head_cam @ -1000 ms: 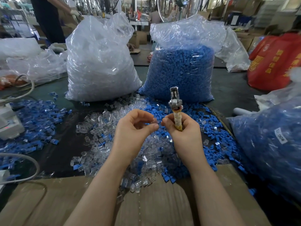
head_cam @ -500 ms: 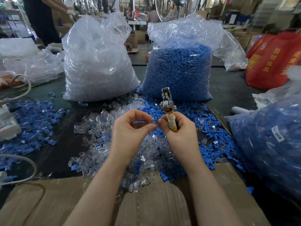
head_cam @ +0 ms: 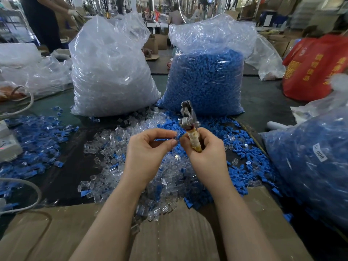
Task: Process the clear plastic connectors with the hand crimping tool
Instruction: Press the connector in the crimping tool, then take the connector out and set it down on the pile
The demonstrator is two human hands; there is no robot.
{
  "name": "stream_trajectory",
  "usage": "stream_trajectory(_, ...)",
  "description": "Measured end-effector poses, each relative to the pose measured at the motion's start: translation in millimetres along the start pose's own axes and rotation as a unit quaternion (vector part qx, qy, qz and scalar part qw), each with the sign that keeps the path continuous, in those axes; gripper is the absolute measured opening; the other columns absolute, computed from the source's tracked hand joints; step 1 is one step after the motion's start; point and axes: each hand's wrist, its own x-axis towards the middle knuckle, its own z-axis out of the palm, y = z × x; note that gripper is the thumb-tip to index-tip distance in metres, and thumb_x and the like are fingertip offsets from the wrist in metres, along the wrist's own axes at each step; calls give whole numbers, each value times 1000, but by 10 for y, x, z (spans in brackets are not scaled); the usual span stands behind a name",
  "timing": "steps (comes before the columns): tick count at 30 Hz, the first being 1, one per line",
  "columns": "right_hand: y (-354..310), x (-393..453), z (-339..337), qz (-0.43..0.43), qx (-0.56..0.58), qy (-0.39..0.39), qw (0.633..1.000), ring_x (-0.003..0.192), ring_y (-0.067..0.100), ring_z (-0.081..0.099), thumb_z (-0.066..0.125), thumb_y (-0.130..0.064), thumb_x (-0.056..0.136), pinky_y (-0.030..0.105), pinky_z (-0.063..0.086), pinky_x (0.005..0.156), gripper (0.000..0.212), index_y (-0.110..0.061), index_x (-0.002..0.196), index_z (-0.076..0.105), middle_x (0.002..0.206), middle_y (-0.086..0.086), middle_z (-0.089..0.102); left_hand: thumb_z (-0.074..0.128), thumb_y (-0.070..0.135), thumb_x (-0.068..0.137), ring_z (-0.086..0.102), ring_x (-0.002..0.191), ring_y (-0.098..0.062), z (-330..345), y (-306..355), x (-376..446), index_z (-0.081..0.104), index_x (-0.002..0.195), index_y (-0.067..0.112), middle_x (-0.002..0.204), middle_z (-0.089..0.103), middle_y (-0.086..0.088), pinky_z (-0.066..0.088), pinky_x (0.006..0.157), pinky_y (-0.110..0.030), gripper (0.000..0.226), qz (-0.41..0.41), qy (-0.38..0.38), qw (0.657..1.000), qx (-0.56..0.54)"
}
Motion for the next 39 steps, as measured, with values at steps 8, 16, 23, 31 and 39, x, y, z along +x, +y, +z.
stream_trajectory(8,21,0,37,2,-14,16,1000,51,2,42,70,-26,90,17,34,50,25,-24,71,54,58,-13,52,78,0,78,74,81,-13,40,-5,-13,75,79,25,85,77,5,59,76,-26,25,-7,18,1000,-13)
stream_trajectory(16,20,-5,42,5,-6,12,1000,52,2,41,69,-26,91,17,35,49,21,-12,79,60,58,-10,51,78,-4,77,74,79,-11,45,-12,-28,75,81,15,84,77,3,57,73,-20,19,-5,28,999,-27)
stream_trajectory(23,14,-1,30,-2,-5,8,1000,55,7,43,70,-26,90,21,37,51,20,-12,80,60,65,3,54,79,0,78,74,83,-15,32,-9,-23,77,94,14,91,77,1,58,78,-28,21,-20,17,999,-19)
stream_trajectory(31,36,2,11,-7,-8,-3,1000,53,3,43,70,-23,90,15,35,51,18,-14,79,60,60,-9,52,79,4,77,73,86,-11,20,28,-29,77,92,16,89,77,4,58,78,-23,18,-44,-4,998,-33)
stream_trajectory(39,38,2,-3,-10,1,-8,1000,68,25,59,68,-19,91,35,50,61,9,-11,87,66,73,8,64,78,3,79,72,81,-10,31,13,-20,77,93,15,88,77,-2,56,73,-20,18,-53,11,997,-55)
